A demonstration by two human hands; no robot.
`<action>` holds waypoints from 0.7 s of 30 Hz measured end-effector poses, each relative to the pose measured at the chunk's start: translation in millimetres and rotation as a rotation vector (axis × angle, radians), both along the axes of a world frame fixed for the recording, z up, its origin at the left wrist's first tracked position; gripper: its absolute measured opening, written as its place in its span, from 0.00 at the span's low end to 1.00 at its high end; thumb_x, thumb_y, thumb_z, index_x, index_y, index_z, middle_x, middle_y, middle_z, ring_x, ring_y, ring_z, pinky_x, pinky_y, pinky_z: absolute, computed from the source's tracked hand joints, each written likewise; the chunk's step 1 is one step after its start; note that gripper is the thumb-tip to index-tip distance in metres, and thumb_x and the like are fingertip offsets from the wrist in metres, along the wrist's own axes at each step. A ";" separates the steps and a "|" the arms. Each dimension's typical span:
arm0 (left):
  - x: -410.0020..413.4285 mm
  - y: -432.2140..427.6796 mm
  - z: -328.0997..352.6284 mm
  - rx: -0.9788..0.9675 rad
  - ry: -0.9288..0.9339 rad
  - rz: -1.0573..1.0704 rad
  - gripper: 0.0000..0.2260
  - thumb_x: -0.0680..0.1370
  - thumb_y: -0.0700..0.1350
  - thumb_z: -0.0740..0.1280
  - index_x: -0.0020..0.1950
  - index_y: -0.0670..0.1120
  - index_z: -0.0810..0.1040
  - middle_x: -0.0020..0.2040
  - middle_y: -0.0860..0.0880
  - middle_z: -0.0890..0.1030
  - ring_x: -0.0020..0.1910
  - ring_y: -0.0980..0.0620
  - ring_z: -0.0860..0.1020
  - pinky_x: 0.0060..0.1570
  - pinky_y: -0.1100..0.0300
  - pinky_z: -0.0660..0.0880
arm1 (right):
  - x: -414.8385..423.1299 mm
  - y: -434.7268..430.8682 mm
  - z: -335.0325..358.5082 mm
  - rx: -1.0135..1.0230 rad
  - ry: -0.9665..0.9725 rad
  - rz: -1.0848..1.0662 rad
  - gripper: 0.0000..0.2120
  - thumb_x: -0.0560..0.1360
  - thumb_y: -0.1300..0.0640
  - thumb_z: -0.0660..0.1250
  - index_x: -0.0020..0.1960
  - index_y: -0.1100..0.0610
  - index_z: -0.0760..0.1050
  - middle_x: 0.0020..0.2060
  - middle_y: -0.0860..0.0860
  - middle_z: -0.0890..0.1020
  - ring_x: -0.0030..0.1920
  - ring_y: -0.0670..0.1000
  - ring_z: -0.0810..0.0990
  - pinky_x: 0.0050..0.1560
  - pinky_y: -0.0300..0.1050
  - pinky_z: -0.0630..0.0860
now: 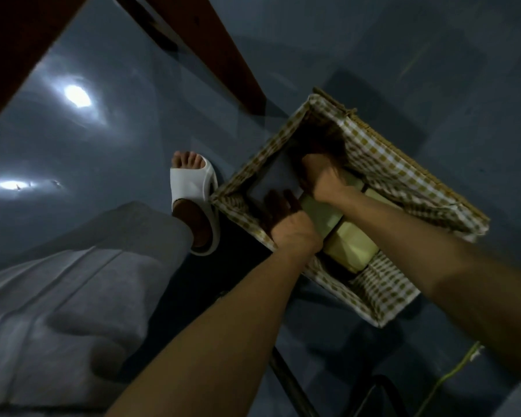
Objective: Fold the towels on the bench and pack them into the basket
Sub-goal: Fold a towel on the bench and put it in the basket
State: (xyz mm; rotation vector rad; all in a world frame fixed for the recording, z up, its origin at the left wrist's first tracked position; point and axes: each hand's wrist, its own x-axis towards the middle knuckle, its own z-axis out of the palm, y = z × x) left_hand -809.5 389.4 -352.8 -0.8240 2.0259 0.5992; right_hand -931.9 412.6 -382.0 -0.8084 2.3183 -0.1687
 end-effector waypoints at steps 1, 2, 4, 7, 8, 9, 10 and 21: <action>-1.0 -4.6 -6.1 0.029 0.005 -0.005 0.53 0.77 0.58 0.71 0.82 0.44 0.33 0.82 0.38 0.35 0.81 0.36 0.38 0.78 0.36 0.38 | -0.9 1.9 -2.8 0.000 -0.025 0.016 0.13 0.80 0.56 0.66 0.57 0.67 0.77 0.56 0.66 0.78 0.59 0.65 0.77 0.55 0.53 0.72; 0.0 -9.0 -9.8 0.040 0.029 -0.027 0.52 0.78 0.58 0.70 0.82 0.45 0.33 0.81 0.37 0.33 0.81 0.36 0.37 0.78 0.37 0.36 | -1.9 4.9 -0.6 0.010 -0.032 0.048 0.15 0.79 0.56 0.68 0.59 0.67 0.76 0.57 0.66 0.77 0.59 0.66 0.76 0.56 0.54 0.71; 1.8 -18.5 -16.3 0.082 0.052 -0.035 0.51 0.78 0.57 0.70 0.83 0.46 0.33 0.81 0.37 0.32 0.81 0.36 0.36 0.78 0.37 0.37 | -4.3 8.8 -1.9 -0.006 -0.037 0.083 0.16 0.76 0.59 0.71 0.58 0.70 0.76 0.55 0.69 0.78 0.57 0.68 0.77 0.54 0.56 0.73; 0.8 -25.6 -31.0 0.155 0.004 -0.048 0.52 0.78 0.59 0.69 0.82 0.48 0.32 0.80 0.38 0.29 0.80 0.36 0.32 0.77 0.33 0.40 | -4.3 10.9 -6.7 0.012 -0.088 0.127 0.18 0.70 0.63 0.73 0.55 0.74 0.79 0.52 0.74 0.80 0.53 0.73 0.80 0.54 0.62 0.77; -0.5 -28.9 -33.6 0.180 -0.010 -0.046 0.51 0.78 0.61 0.68 0.82 0.48 0.31 0.80 0.39 0.28 0.80 0.36 0.32 0.77 0.33 0.40 | -6.6 10.0 -8.0 0.022 -0.085 0.149 0.19 0.72 0.63 0.73 0.60 0.73 0.78 0.56 0.74 0.79 0.57 0.73 0.78 0.59 0.61 0.74; -2.2 -31.4 -38.7 0.196 -0.012 -0.043 0.50 0.79 0.62 0.67 0.82 0.49 0.31 0.80 0.39 0.28 0.80 0.36 0.31 0.77 0.32 0.39 | -9.0 9.7 -15.7 0.003 -0.051 0.170 0.21 0.75 0.63 0.71 0.65 0.72 0.76 0.62 0.73 0.77 0.63 0.71 0.76 0.63 0.59 0.71; -4.0 -35.0 -39.3 0.208 -0.012 -0.029 0.50 0.79 0.62 0.66 0.82 0.49 0.31 0.80 0.40 0.27 0.80 0.37 0.31 0.77 0.33 0.39 | -10.4 7.2 -16.9 0.031 -0.034 0.202 0.22 0.77 0.63 0.70 0.68 0.71 0.74 0.65 0.71 0.75 0.66 0.70 0.74 0.66 0.57 0.68; 4.3 -62.8 27.1 0.253 0.304 0.202 0.29 0.81 0.46 0.65 0.81 0.44 0.61 0.78 0.40 0.67 0.75 0.39 0.68 0.71 0.50 0.67 | -3.2 0.5 28.4 -0.077 0.051 0.015 0.20 0.75 0.58 0.70 0.66 0.59 0.75 0.58 0.64 0.79 0.57 0.66 0.79 0.57 0.56 0.79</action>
